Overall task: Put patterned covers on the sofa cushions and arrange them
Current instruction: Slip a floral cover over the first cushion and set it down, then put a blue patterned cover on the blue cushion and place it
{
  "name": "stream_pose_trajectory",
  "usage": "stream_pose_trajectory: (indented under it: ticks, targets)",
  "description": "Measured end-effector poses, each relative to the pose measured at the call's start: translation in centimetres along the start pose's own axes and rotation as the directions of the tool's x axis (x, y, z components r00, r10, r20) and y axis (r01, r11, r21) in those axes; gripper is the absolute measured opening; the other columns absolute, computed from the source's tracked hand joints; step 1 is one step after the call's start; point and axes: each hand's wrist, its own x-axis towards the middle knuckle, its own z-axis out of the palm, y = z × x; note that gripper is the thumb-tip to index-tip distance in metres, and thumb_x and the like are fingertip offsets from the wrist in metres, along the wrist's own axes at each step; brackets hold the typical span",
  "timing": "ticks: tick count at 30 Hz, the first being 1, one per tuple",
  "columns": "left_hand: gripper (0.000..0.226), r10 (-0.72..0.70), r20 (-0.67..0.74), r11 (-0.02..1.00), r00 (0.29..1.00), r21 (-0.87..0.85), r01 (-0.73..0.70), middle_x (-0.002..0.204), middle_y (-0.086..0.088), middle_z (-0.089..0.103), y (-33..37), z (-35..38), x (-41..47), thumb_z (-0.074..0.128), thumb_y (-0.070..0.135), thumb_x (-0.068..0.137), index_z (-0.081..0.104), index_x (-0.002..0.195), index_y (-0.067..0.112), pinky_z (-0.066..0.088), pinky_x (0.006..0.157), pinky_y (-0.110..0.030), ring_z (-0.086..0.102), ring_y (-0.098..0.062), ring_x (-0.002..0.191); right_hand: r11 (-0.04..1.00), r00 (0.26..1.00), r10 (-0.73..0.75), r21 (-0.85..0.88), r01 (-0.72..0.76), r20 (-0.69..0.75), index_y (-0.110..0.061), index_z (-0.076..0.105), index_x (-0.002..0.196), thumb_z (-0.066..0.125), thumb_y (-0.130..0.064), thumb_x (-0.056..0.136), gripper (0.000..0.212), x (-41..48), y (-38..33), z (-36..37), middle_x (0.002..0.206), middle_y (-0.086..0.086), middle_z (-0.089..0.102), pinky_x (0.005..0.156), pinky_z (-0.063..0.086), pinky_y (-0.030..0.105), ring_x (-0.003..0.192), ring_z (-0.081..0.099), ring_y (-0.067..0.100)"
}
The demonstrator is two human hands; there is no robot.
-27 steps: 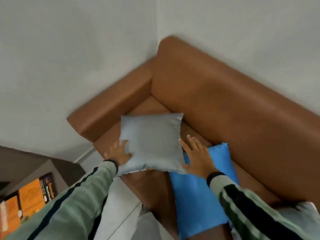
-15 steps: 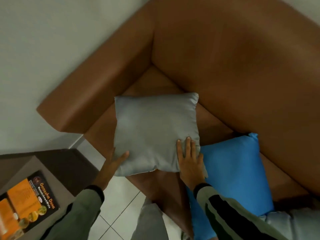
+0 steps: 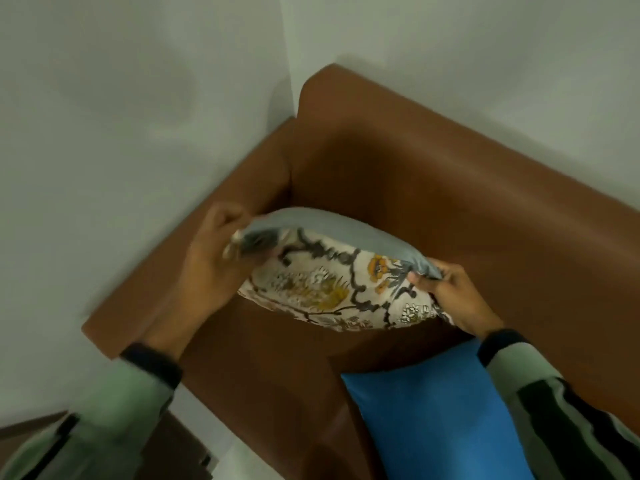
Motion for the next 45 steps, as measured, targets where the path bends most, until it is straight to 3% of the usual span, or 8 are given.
stream_pose_trajectory:
  ticks: [3,12,24,30,35,38,41,45]
  targets:
    - [0.030,0.193,-0.047,0.981,0.980,0.042,-0.191,0.118,0.003,0.053,1.1,3.9,8.0,0.076,0.017,0.079,0.071,0.108,0.008,0.037,0.093,-0.004,0.049,0.005,0.107,0.996,0.997,0.073,0.050,-0.075,0.040,-0.021,0.070,0.109,0.057,-0.013,0.094,0.021,1.1,1.6,-0.6,0.104,-0.013,0.078,0.087,0.048,0.025,0.100,0.069,0.001]
    - [0.033,0.089,0.346,0.985,0.934,0.109,-0.134,0.120,-0.015,0.065,1.5,15.1,16.3,0.062,0.021,0.094,0.064,0.125,0.009,0.045,0.089,-0.030,0.062,-0.028,0.106,0.950,0.918,0.287,-0.044,-0.310,-0.275,-0.016,0.067,0.115,0.050,-0.040,0.099,0.034,2.5,9.4,1.0,0.111,0.013,0.072,0.097,0.052,0.050,0.103,0.067,0.031]
    - [0.032,0.396,0.024,0.918,0.918,-0.010,-0.396,0.119,-0.017,0.066,3.6,16.4,13.0,0.056,0.001,0.092,0.063,0.123,0.001,0.054,0.096,-0.040,0.063,-0.028,0.110,0.989,0.820,0.043,-0.094,-0.117,-0.570,-0.016,0.050,0.061,0.054,-0.027,0.099,0.039,0.9,10.0,-0.2,0.060,0.001,0.055,0.066,0.040,0.033,0.066,0.053,0.020]
    - [0.051,0.265,0.076,0.946,0.961,0.170,-0.275,0.149,-0.016,0.042,3.3,16.2,11.5,0.055,0.031,0.097,0.042,0.145,0.019,0.034,0.113,-0.055,0.037,-0.031,0.137,0.940,0.882,0.110,-0.241,-0.242,-0.458,-0.010,0.061,0.123,0.050,-0.035,0.099,0.036,1.2,9.8,-1.0,0.116,0.019,0.068,0.094,0.047,0.041,0.112,0.061,0.036]
    - [0.050,0.202,-0.150,0.959,0.968,0.231,-0.164,0.142,-0.007,0.047,0.4,16.1,1.0,0.057,0.038,0.093,0.041,0.137,0.022,0.026,0.111,-0.038,0.040,-0.024,0.133,0.883,0.881,0.084,-0.375,-0.283,-0.466,-0.008,0.047,0.141,0.063,-0.026,0.093,0.054,-6.3,14.5,-3.4,0.139,0.022,0.056,0.110,0.039,0.045,0.131,0.049,0.038]
    - [0.047,0.179,0.187,0.907,0.966,0.349,-0.235,0.138,-0.007,0.050,-2.6,18.3,-8.2,0.054,0.029,0.088,0.046,0.134,0.022,0.031,0.105,-0.038,0.045,-0.026,0.127,0.734,0.894,0.205,-0.541,-0.410,-0.399,-0.016,0.036,0.149,0.071,-0.018,0.079,0.079,-15.0,19.8,-5.5,0.149,0.016,0.044,0.108,0.041,0.046,0.137,0.039,0.038]
    - [0.064,-0.050,0.688,0.871,0.724,0.384,-0.305,0.152,-0.010,0.038,-5.5,22.1,-14.8,0.055,0.036,0.090,0.031,0.149,0.028,0.030,0.110,-0.049,0.034,-0.029,0.139,0.490,0.905,0.323,-0.770,-0.409,-0.276,-0.023,0.017,0.155,0.069,-0.023,0.068,0.102,-23.6,25.0,-6.6,0.163,0.001,0.020,0.111,0.035,0.043,0.149,0.024,0.028]
    - [0.095,-0.337,0.775,0.792,0.535,0.541,-0.284,0.164,-0.008,0.012,-9.2,27.3,-20.8,0.050,0.066,0.084,-0.009,0.152,0.035,0.015,0.117,-0.055,0.010,-0.029,0.150,0.336,0.960,0.141,-0.900,-0.277,-0.243,-0.017,0.025,0.153,0.081,-0.019,0.051,0.116,-31.3,32.5,-6.7,0.155,0.014,0.025,0.099,0.047,0.052,0.137,0.046,0.040]
